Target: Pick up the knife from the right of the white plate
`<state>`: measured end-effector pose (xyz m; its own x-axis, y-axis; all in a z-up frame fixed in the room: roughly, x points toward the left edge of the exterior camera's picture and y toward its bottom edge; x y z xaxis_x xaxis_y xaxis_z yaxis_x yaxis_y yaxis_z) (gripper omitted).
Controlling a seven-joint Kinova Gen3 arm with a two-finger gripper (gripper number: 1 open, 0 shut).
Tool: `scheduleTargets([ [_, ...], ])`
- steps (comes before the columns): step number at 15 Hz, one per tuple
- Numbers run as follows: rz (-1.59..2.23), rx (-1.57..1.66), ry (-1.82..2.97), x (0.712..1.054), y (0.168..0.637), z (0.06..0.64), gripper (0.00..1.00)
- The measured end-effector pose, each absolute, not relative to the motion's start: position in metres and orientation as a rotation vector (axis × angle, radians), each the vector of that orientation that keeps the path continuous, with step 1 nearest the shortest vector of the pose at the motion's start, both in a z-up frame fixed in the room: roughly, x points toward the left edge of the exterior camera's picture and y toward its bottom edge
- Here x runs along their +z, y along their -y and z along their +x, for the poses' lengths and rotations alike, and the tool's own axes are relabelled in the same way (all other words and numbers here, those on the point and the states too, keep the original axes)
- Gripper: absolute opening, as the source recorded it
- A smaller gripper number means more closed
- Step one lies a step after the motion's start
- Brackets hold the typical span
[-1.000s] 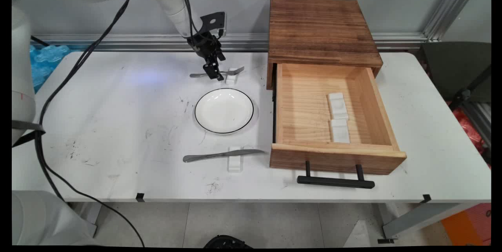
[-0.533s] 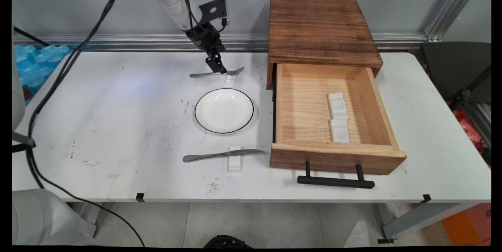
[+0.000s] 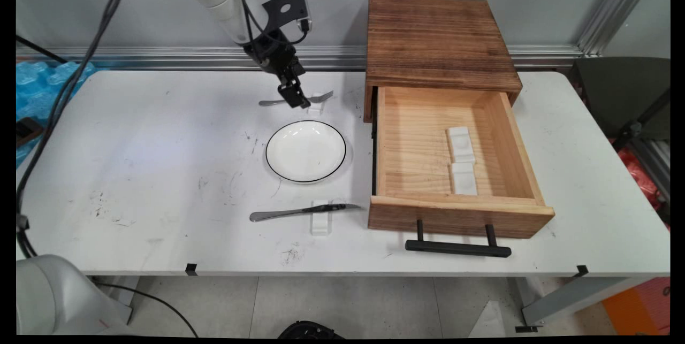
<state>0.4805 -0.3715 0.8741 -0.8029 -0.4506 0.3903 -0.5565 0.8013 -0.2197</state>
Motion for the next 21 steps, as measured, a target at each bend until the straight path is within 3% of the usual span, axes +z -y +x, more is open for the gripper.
scheduleTargets([
  [9, 0.828, 0.327, 2.765, 0.894, 0.287, 0.478, 1.00],
  [21, 0.847, 0.232, 2.861, 0.902, 0.236, 0.493, 1.00],
])
